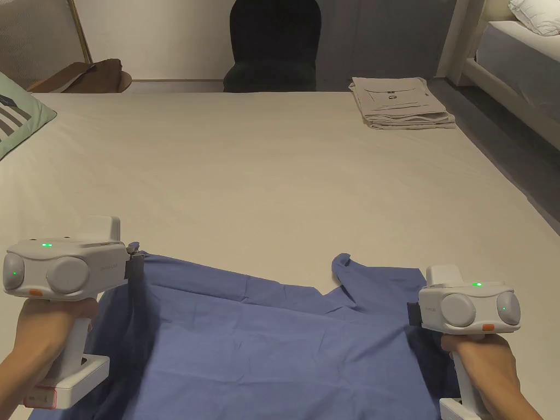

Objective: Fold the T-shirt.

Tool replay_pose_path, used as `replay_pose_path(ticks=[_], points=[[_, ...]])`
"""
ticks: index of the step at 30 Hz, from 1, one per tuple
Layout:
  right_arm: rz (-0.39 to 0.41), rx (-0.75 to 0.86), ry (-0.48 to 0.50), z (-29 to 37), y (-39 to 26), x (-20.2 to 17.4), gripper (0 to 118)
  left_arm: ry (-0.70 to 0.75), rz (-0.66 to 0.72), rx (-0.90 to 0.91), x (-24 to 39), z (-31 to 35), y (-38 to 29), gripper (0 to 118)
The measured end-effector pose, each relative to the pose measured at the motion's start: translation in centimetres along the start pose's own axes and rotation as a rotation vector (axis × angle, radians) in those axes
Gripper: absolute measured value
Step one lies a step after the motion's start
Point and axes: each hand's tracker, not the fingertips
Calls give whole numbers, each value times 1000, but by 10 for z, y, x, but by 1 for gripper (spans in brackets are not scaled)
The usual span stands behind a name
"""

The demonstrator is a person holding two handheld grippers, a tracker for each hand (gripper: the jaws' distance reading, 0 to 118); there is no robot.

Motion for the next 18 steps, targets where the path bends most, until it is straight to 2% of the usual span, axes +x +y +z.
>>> replay_pose_path(ticks=[7,12,18], points=[[88,211,-44,61,7,-1,5,9,33,57,-2,36,0,2],[79,431,-43,121,31,-1,4,25,80,161,-12,72,12,2],[108,673,-93,177,88,-9,4,84,95,325,-26,120,58,2]])
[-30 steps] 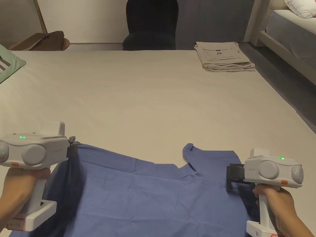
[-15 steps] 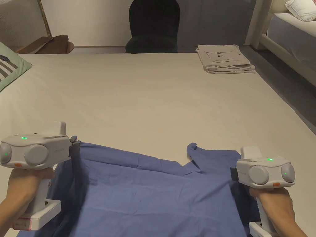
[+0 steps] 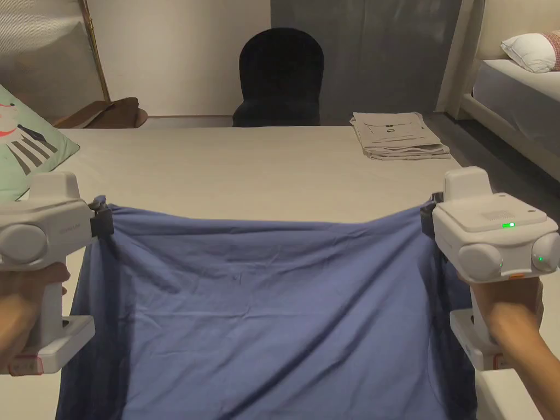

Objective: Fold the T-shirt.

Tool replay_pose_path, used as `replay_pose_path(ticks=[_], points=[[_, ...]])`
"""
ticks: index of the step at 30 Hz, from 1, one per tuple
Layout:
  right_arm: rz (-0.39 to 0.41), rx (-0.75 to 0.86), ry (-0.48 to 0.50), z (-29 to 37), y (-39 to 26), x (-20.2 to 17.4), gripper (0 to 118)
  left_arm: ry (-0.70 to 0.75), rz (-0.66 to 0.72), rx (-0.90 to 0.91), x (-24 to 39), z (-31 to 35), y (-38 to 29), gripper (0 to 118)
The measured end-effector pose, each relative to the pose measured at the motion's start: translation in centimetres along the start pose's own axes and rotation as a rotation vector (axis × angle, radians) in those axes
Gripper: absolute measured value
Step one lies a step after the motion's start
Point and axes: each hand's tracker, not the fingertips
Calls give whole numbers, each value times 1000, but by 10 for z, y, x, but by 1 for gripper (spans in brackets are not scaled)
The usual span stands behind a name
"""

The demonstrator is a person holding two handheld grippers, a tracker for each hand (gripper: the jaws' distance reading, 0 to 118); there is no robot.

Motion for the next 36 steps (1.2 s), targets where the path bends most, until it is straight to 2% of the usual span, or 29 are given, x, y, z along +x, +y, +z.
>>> replay_pose_path(ticks=[7,11,16,20,26,30,33,36], points=[[3,279,-63,-7,104,3,4,55,1,207,-1,19,90,2],[-74,360,-52,-16,166,13,4,89,19,286,1,18,139,2],[-73,432,-64,-31,221,19,4,135,-1,353,4,0,191,2],[-67,469,-70,-46,238,16,4,183,-35,397,12,-16,212,2],[-83,458,-61,-80,215,6,4,198,-33,384,14,-59,206,2],[-77,357,-39,-117,170,-5,4,191,-31,299,13,-100,167,2],[-103,265,-5,-142,129,-14,4,191,-27,211,11,-132,129,2],[-77,188,7,-158,88,-24,4,181,-11,132,7,-157,90,2]])
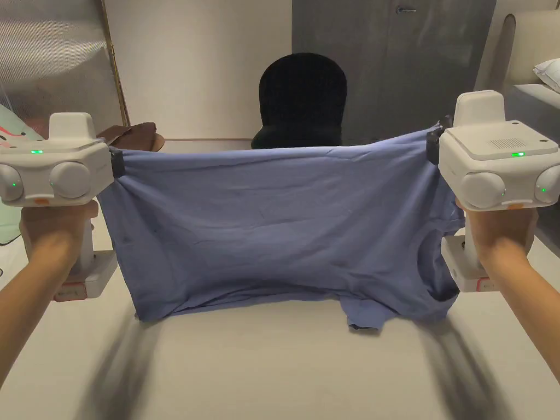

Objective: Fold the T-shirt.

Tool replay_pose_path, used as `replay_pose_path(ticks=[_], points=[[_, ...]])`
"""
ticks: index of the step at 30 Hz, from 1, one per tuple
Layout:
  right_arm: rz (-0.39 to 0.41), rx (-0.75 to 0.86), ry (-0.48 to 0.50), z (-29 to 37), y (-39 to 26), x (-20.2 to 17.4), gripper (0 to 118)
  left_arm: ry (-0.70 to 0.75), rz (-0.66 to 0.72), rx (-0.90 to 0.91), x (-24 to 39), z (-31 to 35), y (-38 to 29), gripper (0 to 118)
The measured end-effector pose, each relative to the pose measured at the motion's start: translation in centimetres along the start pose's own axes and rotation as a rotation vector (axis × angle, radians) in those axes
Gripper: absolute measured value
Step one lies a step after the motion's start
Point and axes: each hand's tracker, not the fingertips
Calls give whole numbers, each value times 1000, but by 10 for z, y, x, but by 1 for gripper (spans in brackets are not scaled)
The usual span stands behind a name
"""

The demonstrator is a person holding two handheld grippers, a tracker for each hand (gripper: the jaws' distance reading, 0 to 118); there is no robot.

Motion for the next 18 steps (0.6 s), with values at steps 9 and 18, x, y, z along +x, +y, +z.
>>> replay_pose_path(ticks=[9,18], points=[[-63,-228,61,25,-116,-1,4,-36,58,-198,-14,5,-121,2],[-73,-352,121,131,-182,3,4,-61,102,-334,-46,86,-209,2]])
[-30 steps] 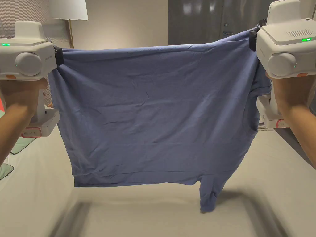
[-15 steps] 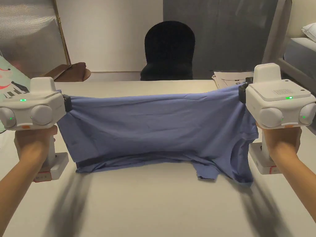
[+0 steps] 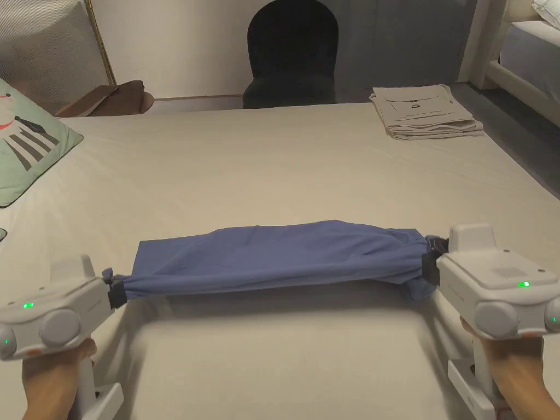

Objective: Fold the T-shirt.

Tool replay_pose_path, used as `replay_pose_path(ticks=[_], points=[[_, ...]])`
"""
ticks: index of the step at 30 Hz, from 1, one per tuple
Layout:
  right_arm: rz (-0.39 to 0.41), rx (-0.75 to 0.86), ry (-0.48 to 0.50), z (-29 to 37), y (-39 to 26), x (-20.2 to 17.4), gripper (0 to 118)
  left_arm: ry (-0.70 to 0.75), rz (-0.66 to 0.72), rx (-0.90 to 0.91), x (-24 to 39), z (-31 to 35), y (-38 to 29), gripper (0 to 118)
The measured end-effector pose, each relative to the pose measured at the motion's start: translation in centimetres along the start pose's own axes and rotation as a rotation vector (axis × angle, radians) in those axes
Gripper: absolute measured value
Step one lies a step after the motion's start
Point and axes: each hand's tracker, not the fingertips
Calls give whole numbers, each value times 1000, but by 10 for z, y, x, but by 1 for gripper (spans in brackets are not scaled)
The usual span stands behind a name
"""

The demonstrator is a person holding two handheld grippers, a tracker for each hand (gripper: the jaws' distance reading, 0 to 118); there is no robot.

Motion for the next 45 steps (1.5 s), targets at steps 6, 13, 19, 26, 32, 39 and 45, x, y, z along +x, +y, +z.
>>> replay_pose_path(ticks=[6,13,19,26,32,39,45], points=[[-49,-44,41,70,-39,6,4,-15,43,-36,-21,66,-54,2],[-91,-80,54,143,-83,11,4,-28,21,-64,-37,134,-110,2],[-142,-150,47,187,-125,16,4,-23,-17,-117,-41,174,-148,2],[-212,-272,35,213,-169,21,4,-12,-32,-191,-49,198,-180,2],[-207,-363,15,207,-193,21,4,-4,-11,-259,-53,190,-193,2],[-212,-363,7,215,-165,15,39,2,-3,-257,-47,195,-181,52],[-142,-105,-12,228,-93,-7,107,-75,22,-56,-20,209,-134,108]])
